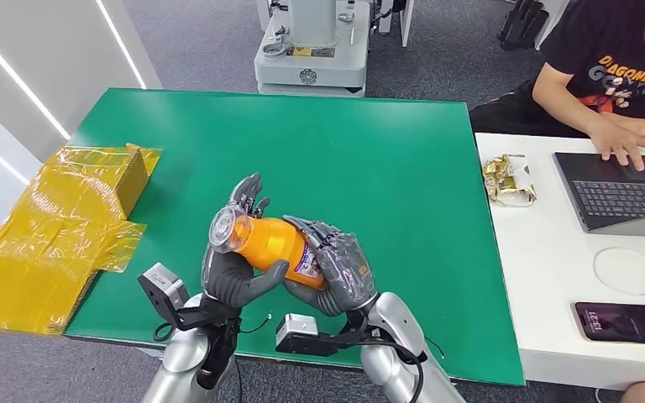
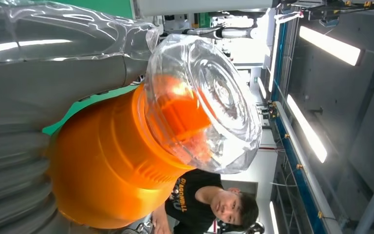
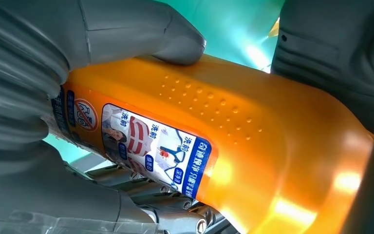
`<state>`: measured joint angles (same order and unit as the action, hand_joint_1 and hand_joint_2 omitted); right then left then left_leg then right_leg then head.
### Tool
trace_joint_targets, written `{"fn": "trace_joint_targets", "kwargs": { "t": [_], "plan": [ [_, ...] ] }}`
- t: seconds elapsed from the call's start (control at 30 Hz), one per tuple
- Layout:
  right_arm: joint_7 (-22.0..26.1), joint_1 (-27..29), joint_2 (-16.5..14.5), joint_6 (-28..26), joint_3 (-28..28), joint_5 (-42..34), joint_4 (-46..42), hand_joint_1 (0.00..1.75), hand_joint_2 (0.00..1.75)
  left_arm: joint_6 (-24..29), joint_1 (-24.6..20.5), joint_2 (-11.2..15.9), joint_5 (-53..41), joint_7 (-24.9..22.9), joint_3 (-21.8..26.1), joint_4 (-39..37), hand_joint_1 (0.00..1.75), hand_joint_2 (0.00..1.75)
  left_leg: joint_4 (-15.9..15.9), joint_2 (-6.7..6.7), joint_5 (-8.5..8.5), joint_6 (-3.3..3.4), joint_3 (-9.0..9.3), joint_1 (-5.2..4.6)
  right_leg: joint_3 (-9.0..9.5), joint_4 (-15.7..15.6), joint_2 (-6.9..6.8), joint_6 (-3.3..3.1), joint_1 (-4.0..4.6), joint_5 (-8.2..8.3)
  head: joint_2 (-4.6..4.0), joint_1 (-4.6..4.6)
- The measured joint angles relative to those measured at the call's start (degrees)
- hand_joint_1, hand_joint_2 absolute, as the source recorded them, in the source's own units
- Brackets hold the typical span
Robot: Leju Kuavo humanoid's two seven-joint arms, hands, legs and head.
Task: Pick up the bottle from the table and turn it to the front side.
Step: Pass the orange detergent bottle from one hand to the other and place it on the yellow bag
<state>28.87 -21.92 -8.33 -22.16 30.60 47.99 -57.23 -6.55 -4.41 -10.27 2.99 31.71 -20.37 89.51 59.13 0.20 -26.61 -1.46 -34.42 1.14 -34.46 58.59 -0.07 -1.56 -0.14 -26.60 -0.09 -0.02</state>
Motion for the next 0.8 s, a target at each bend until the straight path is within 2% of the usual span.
{"fn": "trace_joint_targets", "kwargs": {
  "t": [0.03, 0.1, 0.77, 0.8],
  "plan": [
    [0.0, 0.0, 0.0, 0.0, 0.0, 0.0, 0.1, 1.75, 1.75, 0.2, 0.0, 0.0, 0.1, 0.1, 0.0, -0.1, 1.61, 1.75, 0.0, 0.0, 0.0, 0.0, 0.0, 0.0, 0.0, 0.0, 0.0, 0.0, 0.0, 0.0, 0.0, 0.0],
    [-0.1, 0.0, -0.1, 0.1, 0.0, 0.1, 0.3, 1.75, 1.75, 0.6, 0.0, 0.0, 0.3, 0.2, 0.0, -0.2, 1.75, 1.75, 0.0, 0.0, 0.0, 0.0, 0.0, 0.0, 0.0, 0.0, 0.0, 0.0, 0.0, 0.0, 0.0, 0.01],
    [-2.2, -0.4, -0.3, 1.1, 0.5, 2.1, 0.9, 1.75, 1.75, 2.5, 0.0, -0.6, 2.7, 1.3, -0.1, -0.3, 1.75, 1.75, 0.0, 0.01, 0.0, 0.0, 0.01, 0.0, -0.01, 0.0, 0.01, 0.0, 0.0, 0.0, 0.0, 0.0],
    [-2.2, -0.4, -0.3, 1.1, 0.5, 2.2, 0.9, 1.69, 1.75, 2.5, 0.0, -0.6, 2.7, 1.3, -0.1, -0.3, 1.75, 1.75, 0.0, 0.01, 0.0, 0.0, 0.01, 0.0, -0.01, 0.0, 0.01, 0.0, 0.0, 0.0, 0.0, -0.01]
  ]
}}
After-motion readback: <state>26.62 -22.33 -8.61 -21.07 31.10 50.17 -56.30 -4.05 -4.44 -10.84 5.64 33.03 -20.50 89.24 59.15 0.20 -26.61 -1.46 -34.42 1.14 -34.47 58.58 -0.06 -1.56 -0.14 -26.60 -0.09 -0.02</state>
